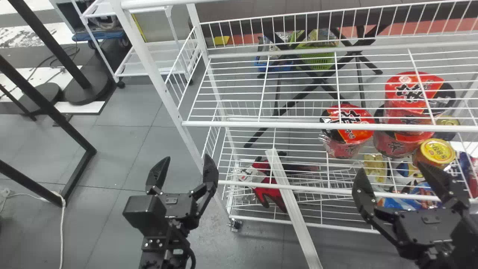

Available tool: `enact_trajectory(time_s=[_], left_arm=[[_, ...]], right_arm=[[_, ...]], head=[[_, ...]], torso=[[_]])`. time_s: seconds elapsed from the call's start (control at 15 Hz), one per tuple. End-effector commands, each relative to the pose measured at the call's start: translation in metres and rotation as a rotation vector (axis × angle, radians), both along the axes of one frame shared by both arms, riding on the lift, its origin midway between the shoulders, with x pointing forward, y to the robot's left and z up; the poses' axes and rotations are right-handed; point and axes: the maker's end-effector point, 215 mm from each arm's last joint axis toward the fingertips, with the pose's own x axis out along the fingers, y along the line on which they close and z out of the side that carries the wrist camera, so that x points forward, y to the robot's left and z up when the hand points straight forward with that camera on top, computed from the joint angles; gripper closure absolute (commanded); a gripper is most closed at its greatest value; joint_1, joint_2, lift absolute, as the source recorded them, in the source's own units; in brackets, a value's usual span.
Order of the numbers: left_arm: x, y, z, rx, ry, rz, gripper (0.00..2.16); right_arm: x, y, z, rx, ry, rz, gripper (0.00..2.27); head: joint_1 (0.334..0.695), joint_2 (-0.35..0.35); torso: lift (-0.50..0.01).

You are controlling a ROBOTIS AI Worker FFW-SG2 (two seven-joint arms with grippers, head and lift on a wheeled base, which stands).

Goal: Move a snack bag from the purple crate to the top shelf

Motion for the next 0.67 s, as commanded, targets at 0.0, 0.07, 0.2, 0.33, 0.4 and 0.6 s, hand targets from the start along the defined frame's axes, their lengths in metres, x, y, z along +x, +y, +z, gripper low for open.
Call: enact_trajectory(time_s=[0.0,0.07,0.2,0.33,0.4,0.6], left_arm=[[0.000,0.000,0.000,0.000,0.000,0.000,0.16],[0.000,0.000,0.000,0.000,0.000,0.000,0.16],[0.000,0.000,0.000,0.000,0.000,0.000,0.16],[0.000,0.000,0.000,0.000,0.000,0.000,0.16],[0.000,0.000,0.000,0.000,0.000,0.000,0.16],[0.000,0.000,0.000,0.000,0.000,0.000,0.16]], right_arm=[[0.000,0.000,0.000,-0.001,0.000,0.000,0.00],[0.000,0.000,0.000,-0.001,0.000,0.000,0.00],[0.000,0.000,0.000,-0.001,0.000,0.000,0.00],[0.000,0.000,-0.001,-0.001,0.001,0.000,0.00],[0.000,0.000,0.000,-0.001,0.000,0.000,0.00],[-0.002,0.001,0.024,0.022,-0.104,0.008,0.00]], head=[[0.695,0.221],[0.695,0.221],[0.695,0.221],[0.695,0.221],[0.695,0.221],[0.695,0.222]], torso=[[-0.425],[-0.429],[-0.437],[-0.445],[-0.449],[-0.451]])
